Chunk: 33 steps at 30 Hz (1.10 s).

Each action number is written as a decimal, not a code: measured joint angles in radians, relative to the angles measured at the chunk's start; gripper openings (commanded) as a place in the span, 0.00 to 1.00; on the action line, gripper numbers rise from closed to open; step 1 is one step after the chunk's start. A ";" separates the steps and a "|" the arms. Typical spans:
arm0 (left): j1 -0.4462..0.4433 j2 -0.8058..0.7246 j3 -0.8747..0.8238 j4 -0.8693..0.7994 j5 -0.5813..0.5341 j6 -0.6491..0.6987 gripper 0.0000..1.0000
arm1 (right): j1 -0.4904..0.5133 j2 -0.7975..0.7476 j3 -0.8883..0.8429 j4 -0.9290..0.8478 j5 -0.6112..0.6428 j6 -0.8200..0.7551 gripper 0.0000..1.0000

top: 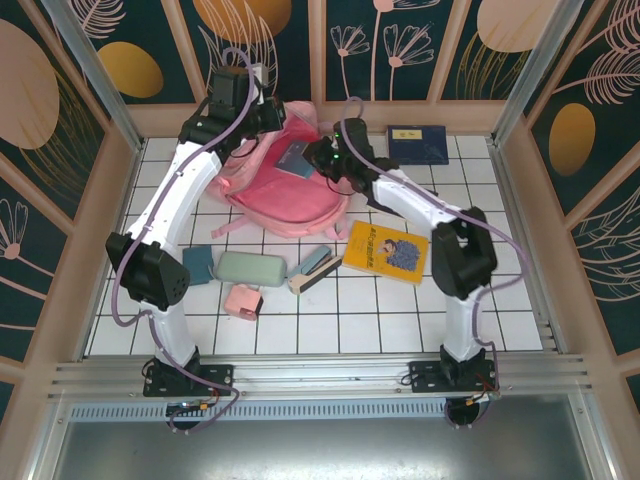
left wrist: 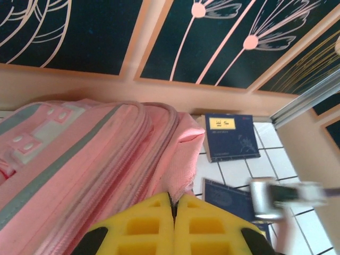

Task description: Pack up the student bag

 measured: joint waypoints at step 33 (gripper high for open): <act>0.069 0.011 -0.137 0.206 0.163 -0.115 0.00 | 0.044 0.305 0.308 -0.041 -0.069 -0.146 0.77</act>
